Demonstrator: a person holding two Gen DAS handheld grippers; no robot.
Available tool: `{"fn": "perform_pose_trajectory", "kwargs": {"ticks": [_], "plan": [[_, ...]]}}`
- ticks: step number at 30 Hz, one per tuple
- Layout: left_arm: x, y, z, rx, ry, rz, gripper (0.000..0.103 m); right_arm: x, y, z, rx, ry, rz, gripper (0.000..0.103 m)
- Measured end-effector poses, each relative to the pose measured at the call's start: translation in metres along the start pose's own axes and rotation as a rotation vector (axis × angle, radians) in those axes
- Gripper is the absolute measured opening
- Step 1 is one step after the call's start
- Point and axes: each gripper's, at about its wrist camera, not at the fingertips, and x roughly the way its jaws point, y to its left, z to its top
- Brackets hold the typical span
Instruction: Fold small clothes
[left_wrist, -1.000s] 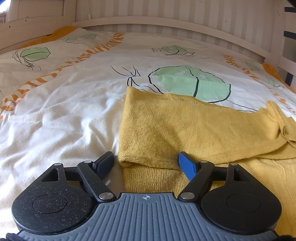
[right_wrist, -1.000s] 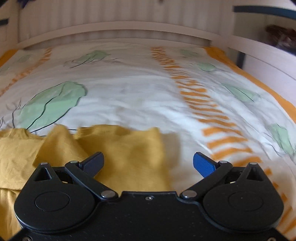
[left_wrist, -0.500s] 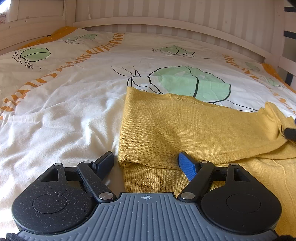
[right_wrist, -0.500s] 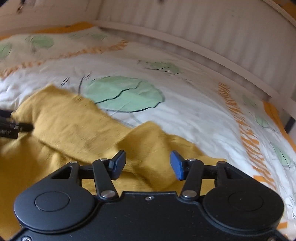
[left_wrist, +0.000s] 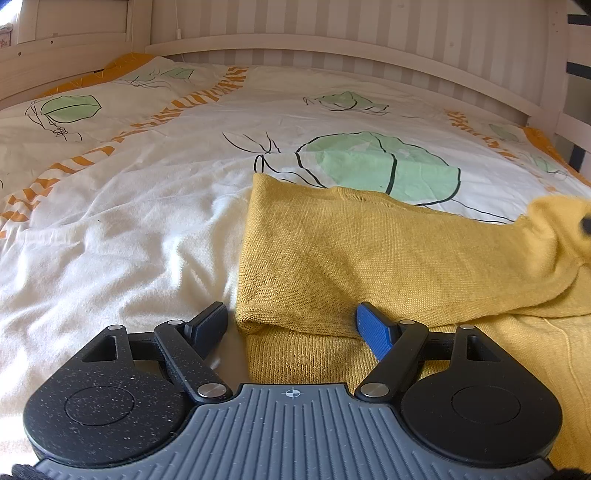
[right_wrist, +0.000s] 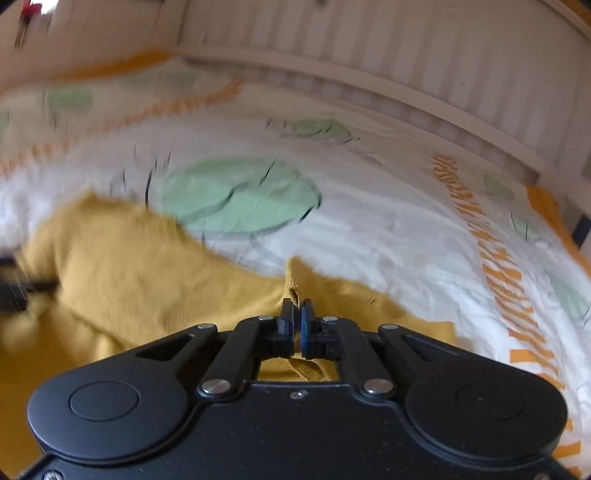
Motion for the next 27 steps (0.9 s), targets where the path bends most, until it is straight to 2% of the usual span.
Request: {"fn": "perform_pose_trajectory", "kwargs": {"ticks": [4, 6, 11, 15, 16, 17, 20, 21, 22, 24, 27], "plan": [[0.000, 0.000, 0.000, -0.001, -0.001, -0.001, 0.076, -0.028, -0.039, 0.020, 0.113, -0.021, 0.053, 0.007], [0.000, 0.000, 0.000, 0.000, 0.000, 0.000, 0.076, -0.034, -0.060, 0.024, 0.181, -0.004, 0.055, 0.007], [0.000, 0.000, 0.000, 0.000, 0.000, 0.000, 0.076, -0.014, -0.102, 0.015, 0.383, 0.076, 0.059, 0.007], [0.000, 0.000, 0.000, 0.000, 0.000, 0.000, 0.076, 0.017, -0.112, -0.003, 0.418, 0.175, 0.030, 0.009], [0.000, 0.000, 0.000, 0.000, 0.000, 0.000, 0.076, 0.025, -0.113, -0.007, 0.420, 0.192, 0.019, 0.015], [0.000, 0.000, 0.000, 0.000, 0.000, 0.001, 0.076, 0.030, -0.114, -0.012, 0.414, 0.191, 0.002, 0.019], [0.000, 0.000, 0.000, 0.000, -0.001, 0.000, 0.076, 0.027, -0.115, -0.020, 0.398, 0.168, -0.035, 0.022], [0.000, 0.000, 0.000, 0.001, -0.001, 0.001, 0.077, 0.024, -0.115, -0.022, 0.401, 0.160, -0.027, 0.026], [0.000, 0.000, 0.000, 0.001, -0.001, 0.001, 0.077, 0.021, -0.111, -0.024, 0.394, 0.155, -0.013, 0.037], [0.000, 0.000, 0.000, 0.001, -0.001, 0.001, 0.077, 0.016, -0.102, -0.027, 0.343, 0.149, 0.001, 0.046], [-0.001, 0.000, 0.000, 0.003, -0.001, 0.002, 0.077, 0.018, -0.086, -0.034, 0.256, 0.184, -0.010, 0.046]]}}
